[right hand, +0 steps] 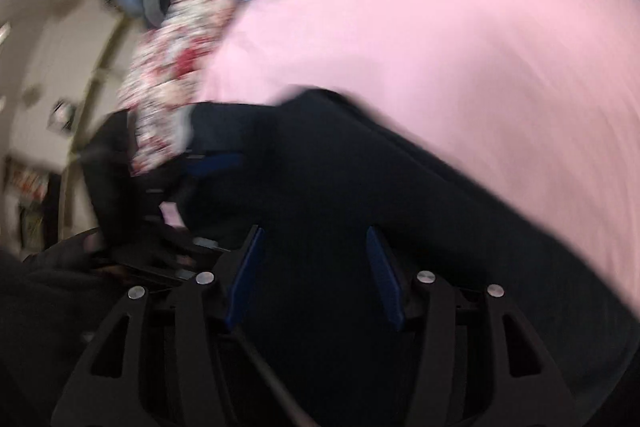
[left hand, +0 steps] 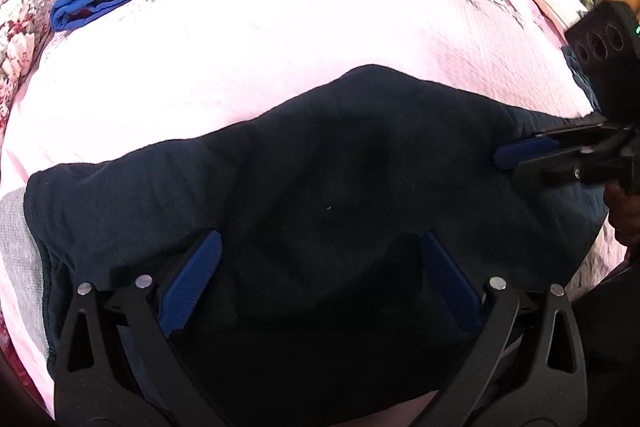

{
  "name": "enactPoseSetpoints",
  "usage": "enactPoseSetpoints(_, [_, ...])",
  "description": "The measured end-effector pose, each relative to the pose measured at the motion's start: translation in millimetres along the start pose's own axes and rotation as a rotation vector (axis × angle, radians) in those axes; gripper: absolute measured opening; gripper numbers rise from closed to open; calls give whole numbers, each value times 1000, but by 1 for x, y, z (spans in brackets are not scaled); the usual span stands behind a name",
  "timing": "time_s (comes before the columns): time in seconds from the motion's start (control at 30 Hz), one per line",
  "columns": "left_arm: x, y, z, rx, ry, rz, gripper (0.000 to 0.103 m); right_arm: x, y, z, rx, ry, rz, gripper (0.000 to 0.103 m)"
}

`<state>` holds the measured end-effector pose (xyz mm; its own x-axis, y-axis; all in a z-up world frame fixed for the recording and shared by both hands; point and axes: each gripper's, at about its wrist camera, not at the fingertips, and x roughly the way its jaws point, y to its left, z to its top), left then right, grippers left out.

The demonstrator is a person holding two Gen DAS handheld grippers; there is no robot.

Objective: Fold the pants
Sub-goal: 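Lower the folded sweatpants onto the sheet and open both grippers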

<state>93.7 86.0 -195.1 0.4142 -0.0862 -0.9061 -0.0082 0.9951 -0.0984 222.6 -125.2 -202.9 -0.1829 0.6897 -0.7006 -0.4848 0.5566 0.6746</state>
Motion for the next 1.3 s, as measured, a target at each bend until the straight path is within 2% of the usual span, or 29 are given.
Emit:
enactPoseSetpoints(0.07, [3,-5,2,43,-6,22,101,-23,-7,-8,83,-66,-33,52])
enactPoseSetpoints(0.17, [1,-6,1,52,4,29,101,-63,-4,-28,99,-207,10,58])
enactPoseSetpoints(0.23, [1,-5,4,44,10,21,101,-67,-12,-44,137,-222,-57,60])
enactPoseSetpoints(0.3, [2,-6,2,64,12,28,101,-61,-29,-59,208,-191,-129,58])
enactPoseSetpoints(0.33, [5,-7,3,81,19,37,101,-65,-32,-65,226,-221,-108,60])
enactPoseSetpoints(0.43, [4,-7,11,79,50,43,101,-99,-35,-85,292,-338,-149,61])
enactPoseSetpoints(0.5, [2,-6,16,49,71,53,101,-132,-40,-105,357,-455,-184,61])
enactPoseSetpoints(0.57, [-7,-9,25,15,51,45,101,-169,-51,-133,451,-571,-247,62])
enactPoseSetpoints(0.67, [-15,-31,40,31,11,30,101,-203,-68,-170,576,-667,-329,62])
enactPoseSetpoints(0.77, [-11,-68,51,112,8,31,101,-225,-87,-206,698,-703,-369,62])
enactPoseSetpoints(0.83, [-2,-93,53,164,29,54,101,-231,-96,-219,726,-701,-411,62])
enactPoseSetpoints(0.93, [10,-121,50,217,76,53,101,-230,-102,-228,753,-674,-496,62])
enactPoseSetpoints(1.07, [20,-143,41,278,127,53,101,-225,-113,-241,782,-646,-531,62])
enactPoseSetpoints(1.2, [31,-147,42,263,167,43,101,-226,-118,-249,768,-658,-503,62])
enactPoseSetpoints(1.3, [35,-144,44,237,189,33,101,-230,-114,-246,734,-694,-521,62])
